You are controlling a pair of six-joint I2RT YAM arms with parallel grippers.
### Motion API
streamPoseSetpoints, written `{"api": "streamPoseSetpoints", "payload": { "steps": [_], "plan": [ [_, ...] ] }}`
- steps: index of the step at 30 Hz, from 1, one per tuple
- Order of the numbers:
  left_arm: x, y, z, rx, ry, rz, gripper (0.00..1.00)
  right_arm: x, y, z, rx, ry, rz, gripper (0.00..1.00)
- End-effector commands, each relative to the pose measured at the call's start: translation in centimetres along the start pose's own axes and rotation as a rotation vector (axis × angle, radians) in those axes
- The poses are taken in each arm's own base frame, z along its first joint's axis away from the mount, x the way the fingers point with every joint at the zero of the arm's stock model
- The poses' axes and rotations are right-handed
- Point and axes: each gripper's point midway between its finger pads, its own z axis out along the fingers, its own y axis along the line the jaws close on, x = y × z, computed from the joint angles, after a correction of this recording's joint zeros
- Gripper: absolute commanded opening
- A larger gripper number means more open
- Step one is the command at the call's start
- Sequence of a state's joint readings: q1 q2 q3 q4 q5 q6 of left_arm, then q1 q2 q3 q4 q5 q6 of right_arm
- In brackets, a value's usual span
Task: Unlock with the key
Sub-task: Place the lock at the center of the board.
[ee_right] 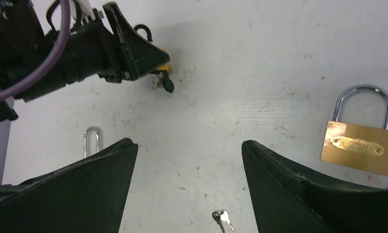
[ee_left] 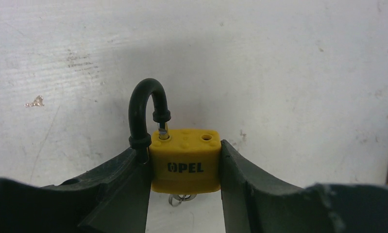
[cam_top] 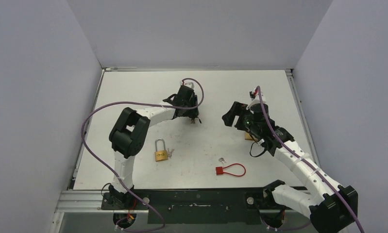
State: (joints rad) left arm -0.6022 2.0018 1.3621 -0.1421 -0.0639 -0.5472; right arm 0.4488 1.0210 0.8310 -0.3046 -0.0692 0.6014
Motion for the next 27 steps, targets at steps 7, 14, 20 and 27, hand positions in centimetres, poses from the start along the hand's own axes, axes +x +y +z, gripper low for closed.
{"api": "streamPoseSetpoints", "payload": {
  "steps": [7, 14, 20, 27],
  "plan": [
    [-3.6, 1.2, 2.8, -0.057, -0.017, -0.061, 0.24, 2.8, -1.9, 1.1, 0.048, 0.057, 0.076, 0.8],
    [-4.5, 2.1, 3.2, -0.037, -0.022, -0.065, 0.52, 2.5, -2.7, 0.7, 0.093, 0.041, 0.073, 0.8],
    [-6.6, 2.5, 2.2, -0.023, -0.054, -0.036, 0.77, 2.1, -3.2, 0.0, 0.128, 0.027, 0.066, 0.8],
    [-8.1, 3.2, -2.5, -0.026, -0.107, -0.049, 0.8, 1.4, -5.0, -0.9, 0.225, 0.004, 0.039, 0.81]
  ]
}}
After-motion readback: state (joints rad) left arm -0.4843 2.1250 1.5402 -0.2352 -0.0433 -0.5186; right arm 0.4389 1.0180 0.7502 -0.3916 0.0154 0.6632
